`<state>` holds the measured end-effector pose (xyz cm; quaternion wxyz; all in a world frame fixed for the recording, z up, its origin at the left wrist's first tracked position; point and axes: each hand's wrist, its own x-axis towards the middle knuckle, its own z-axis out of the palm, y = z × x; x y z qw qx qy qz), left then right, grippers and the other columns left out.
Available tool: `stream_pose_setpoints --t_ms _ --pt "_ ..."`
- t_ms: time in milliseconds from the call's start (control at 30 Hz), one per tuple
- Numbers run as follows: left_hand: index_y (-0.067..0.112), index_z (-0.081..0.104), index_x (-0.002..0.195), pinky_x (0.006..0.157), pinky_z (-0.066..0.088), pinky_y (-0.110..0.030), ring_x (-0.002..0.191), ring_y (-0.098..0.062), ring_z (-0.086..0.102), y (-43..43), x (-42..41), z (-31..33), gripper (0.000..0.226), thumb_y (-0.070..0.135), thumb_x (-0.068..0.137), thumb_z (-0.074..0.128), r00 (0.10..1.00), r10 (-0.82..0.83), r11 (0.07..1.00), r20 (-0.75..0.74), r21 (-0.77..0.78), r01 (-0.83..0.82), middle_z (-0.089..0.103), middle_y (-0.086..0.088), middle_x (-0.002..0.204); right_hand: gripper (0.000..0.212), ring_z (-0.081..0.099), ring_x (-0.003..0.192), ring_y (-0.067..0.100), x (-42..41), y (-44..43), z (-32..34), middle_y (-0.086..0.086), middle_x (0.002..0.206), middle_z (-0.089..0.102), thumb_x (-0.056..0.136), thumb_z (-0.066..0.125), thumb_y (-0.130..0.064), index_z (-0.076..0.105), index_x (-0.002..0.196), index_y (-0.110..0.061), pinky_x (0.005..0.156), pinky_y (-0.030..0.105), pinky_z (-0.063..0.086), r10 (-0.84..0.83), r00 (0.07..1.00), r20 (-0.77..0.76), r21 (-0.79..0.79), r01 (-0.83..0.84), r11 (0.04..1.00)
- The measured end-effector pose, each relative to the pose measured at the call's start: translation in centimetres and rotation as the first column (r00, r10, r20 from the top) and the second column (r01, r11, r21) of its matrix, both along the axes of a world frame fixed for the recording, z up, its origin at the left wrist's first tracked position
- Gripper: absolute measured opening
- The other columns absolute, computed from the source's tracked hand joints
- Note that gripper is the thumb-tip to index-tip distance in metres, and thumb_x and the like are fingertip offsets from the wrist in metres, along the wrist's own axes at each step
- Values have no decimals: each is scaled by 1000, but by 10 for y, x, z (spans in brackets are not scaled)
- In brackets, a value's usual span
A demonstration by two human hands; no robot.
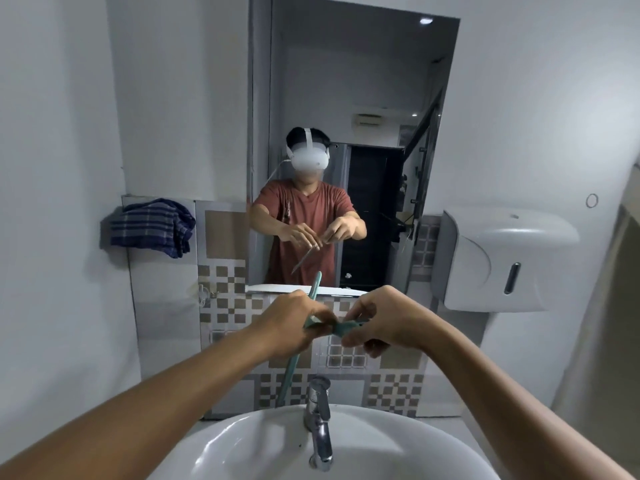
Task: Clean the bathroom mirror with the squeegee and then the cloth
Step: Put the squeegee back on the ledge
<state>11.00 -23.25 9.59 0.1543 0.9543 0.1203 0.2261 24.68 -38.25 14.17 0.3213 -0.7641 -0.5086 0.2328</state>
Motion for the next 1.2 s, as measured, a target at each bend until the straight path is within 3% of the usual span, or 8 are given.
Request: stream_pose_setpoints --t_ms 167,233,433,700,833,967,1067,1200 --pt "25 74 104 83 54 -25 93 -1 63 1 -13 -2 13 28 91 70 997 69 994 -21 -89 -71 73 10 106 28 76 86 31 8 -3 12 19 97 77 84 76 2 67 110 -2 75 35 62 64 953 -297 82 -41 996" --pt "23 72 105 82 53 -20 92 -2 63 5 -19 -5 13 21 92 69 994 104 986 -14 -132 -105 72 7 107 24 76 92 33 8 2 10 21 98 76 87 72 5 67 109 0 82 40 62 79 937 -341 162 -24 986" --pt "20 70 108 92 56 -29 100 -6 66 14 -38 -10 15 18 93 68 983 163 944 88 -302 -130 72 7 109 10 75 83 23 -17 45 -9 13 94 75 96 65 -6 67 105 -10 75 39 64 36 976 -215 382 50 923" --pt "25 59 124 88 60 -34 97 -3 69 44 -70 -20 45 6 87 74 889 295 905 349 -402 -143 72 10 105 35 73 90 19 -60 104 -28 8 94 76 97 63 -10 55 126 -27 79 41 63 98 977 -188 491 8 871" --pt "40 34 148 83 60 -24 96 -1 68 69 -88 -30 83 -2 86 72 876 301 912 376 -381 -150 71 6 103 45 71 84 6 -78 137 -43 1 94 74 99 61 -11 48 129 -42 68 18 57 125 984 -124 522 -42 852" --pt "41 31 152 84 60 -25 97 -3 67 94 -103 -39 87 -1 87 71 867 317 919 385 -350 -181 68 7 106 73 68 87 8 -92 174 -66 -6 99 67 96 62 -4 33 152 -40 77 25 60 137 991 1 471 -121 874" --pt "41 29 153 88 59 -28 97 -8 68 116 -109 -50 88 0 88 70 875 339 914 346 -342 -219 67 6 107 88 67 81 5 -101 199 -79 -8 90 66 96 61 -1 14 150 -53 70 18 56 138 988 71 446 -155 881" --pt "47 22 154 94 55 -23 94 -9 66 153 -112 -66 92 0 90 68 880 381 898 285 -339 -279 59 11 109 87 67 89 3 -105 235 -91 -9 95 67 96 60 0 16 151 -52 76 18 57 135 986 101 402 -164 901"
